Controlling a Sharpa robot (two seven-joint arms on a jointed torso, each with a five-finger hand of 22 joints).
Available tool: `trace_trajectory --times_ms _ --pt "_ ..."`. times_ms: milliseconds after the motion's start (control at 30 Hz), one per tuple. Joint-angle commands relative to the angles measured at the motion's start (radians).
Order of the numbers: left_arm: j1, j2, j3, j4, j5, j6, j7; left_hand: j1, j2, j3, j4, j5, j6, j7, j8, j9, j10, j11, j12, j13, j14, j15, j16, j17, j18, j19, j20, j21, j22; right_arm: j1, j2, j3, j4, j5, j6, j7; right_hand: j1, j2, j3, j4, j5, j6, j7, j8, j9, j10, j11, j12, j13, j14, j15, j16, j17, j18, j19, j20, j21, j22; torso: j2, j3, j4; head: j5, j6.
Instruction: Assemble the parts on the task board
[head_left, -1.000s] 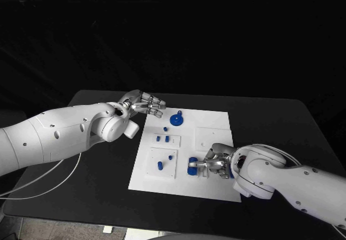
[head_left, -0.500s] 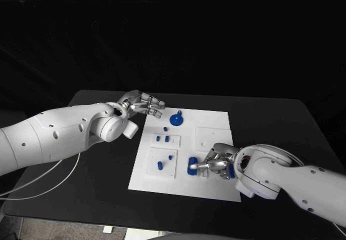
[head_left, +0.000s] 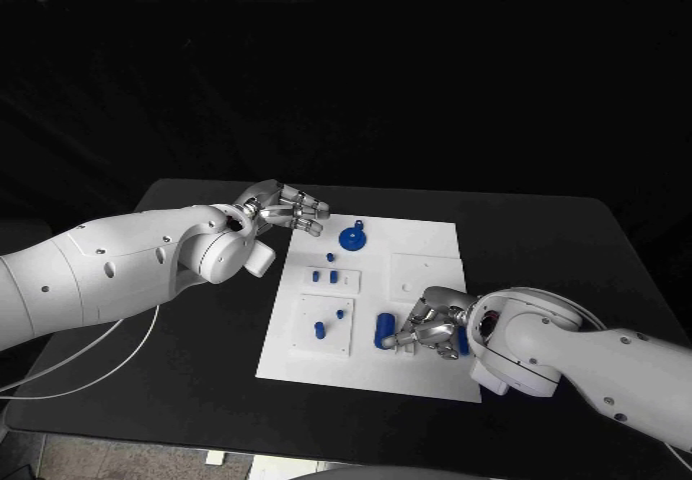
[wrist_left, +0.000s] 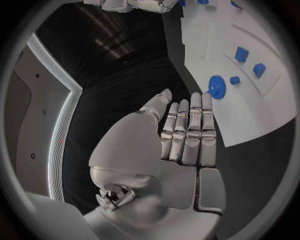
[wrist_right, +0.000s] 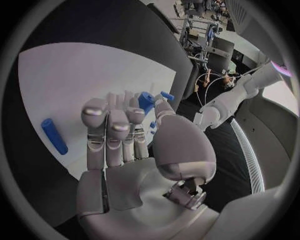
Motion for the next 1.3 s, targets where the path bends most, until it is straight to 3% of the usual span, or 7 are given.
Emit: trace_trajectory --times_ms 33,367,533,900,1000,1133,1300 --pt "0.001 0.001 0.001 0.003 -0.004 0.016 0.002 -0.003 -0.007 0.002 0.006 -0.001 -0.007 0.002 -0.003 0.0 -0.007 0.0 0.004 0.0 -0.008 0.0 -0.004 0.001 0.009 0.008 -0.001 -0.005 -0.001 -0.001 0.004 0.0 -0.003 -0.039 0.004 -0.026 -0.003 0.009 0.049 -0.009 -0.027 0.009 -0.001 0.005 -0.002 0.005 0.0 0.005 0.0 0.006 -0.001 0.003 0.002 -0.012 0.055 0.003 0.004 0.047 0.0 -0.0002 0.0002 -0.001 -0.002" --pt "0.001 0.0 0.0 0.004 -0.006 0.017 0.001 -0.001 -0.009 0.001 0.009 -0.002 -0.008 0.002 -0.003 0.0 -0.008 0.001 0.004 0.0 -0.009 0.0 -0.004 0.001 0.008 0.009 -0.001 -0.005 -0.012 -0.001 0.015 0.0 -0.019 -0.099 -0.029 -0.086 -0.056 -0.018 0.295 0.018 -0.109 0.013 -0.004 0.005 -0.002 0.009 -0.002 0.006 0.0 0.007 -0.001 0.008 0.007 -0.016 0.056 0.003 0.015 0.05 0.0 0.0003 -0.0002 -0.003 -0.005" --pt "0.001 -0.001 0.0 0.005 -0.008 0.018 -0.001 0.0 -0.009 0.001 0.008 -0.001 -0.007 0.002 -0.003 0.0 -0.008 0.0 0.004 0.0 -0.008 0.0 -0.004 0.001 0.008 0.01 -0.001 -0.004 -0.013 -0.001 0.016 0.0 -0.026 -0.104 -0.013 -0.093 -0.061 -0.026 0.326 0.003 -0.088 0.015 -0.006 0.005 -0.002 0.009 -0.002 0.006 0.001 0.007 -0.001 0.011 0.01 -0.017 0.056 0.003 0.02 0.051 0.0 0.0 -0.0007 -0.002 -0.006" --pt "0.001 -0.004 0.0 0.006 -0.012 0.021 -0.007 0.002 -0.009 0.002 0.007 0.0 -0.007 0.002 -0.003 0.0 -0.008 0.001 0.004 0.0 -0.009 0.0 -0.004 0.001 0.009 0.01 -0.001 -0.004 -0.013 -0.002 0.017 -0.001 -0.027 -0.075 0.056 -0.091 -0.053 -0.041 0.275 -0.045 0.0 0.013 -0.005 0.005 -0.002 0.006 -0.002 0.004 0.001 0.006 -0.001 0.006 0.007 -0.017 0.055 0.002 0.012 0.05 0.0 0.0004 -0.0008 -0.005 -0.007" --pt "0.001 -0.004 0.0 0.006 -0.013 0.022 -0.008 0.002 -0.009 0.002 0.007 0.0 -0.007 0.002 -0.003 0.0 -0.008 0.001 0.004 0.0 -0.009 0.0 -0.004 0.001 0.009 0.01 -0.001 -0.004 -0.013 -0.002 0.017 -0.001 -0.026 -0.07 0.059 -0.088 -0.058 -0.047 0.233 -0.031 -0.003 0.013 -0.004 0.005 -0.002 0.006 -0.001 0.004 0.001 0.006 0.0 0.005 0.006 -0.016 0.055 0.003 0.011 0.05 0.0 0.0001 -0.0008 -0.006 -0.008" --pt "0.001 -0.003 0.0 0.006 -0.014 0.024 -0.01 0.002 -0.009 0.002 0.007 0.0 -0.007 0.002 -0.003 0.0 -0.008 0.001 0.004 0.0 -0.009 0.0 -0.004 0.001 0.009 0.01 -0.001 -0.004 -0.013 -0.002 0.016 -0.001 -0.027 -0.067 0.053 -0.085 -0.039 -0.079 0.178 0.033 -0.072 0.013 -0.002 0.005 -0.001 0.005 0.001 0.003 0.002 0.005 0.0 0.002 0.005 -0.014 0.055 0.003 0.008 0.05 0.0 0.0 -0.0002 -0.007 -0.008" --pt "0.001 -0.003 0.0 0.005 -0.014 0.024 -0.011 0.002 -0.009 0.002 0.007 0.0 -0.007 0.002 -0.003 0.0 -0.008 0.001 0.004 0.0 -0.009 0.0 -0.004 0.001 0.009 0.01 -0.001 -0.004 -0.013 -0.002 0.008 0.0 -0.024 -0.067 0.025 -0.073 -0.01 -0.095 0.115 0.08 -0.081 0.011 0.0 0.006 -0.001 0.005 0.001 0.005 0.003 0.005 -0.001 0.0 0.003 -0.013 0.055 0.003 0.006 0.049 0.0 0.0007 -0.0007 -0.008 -0.005"
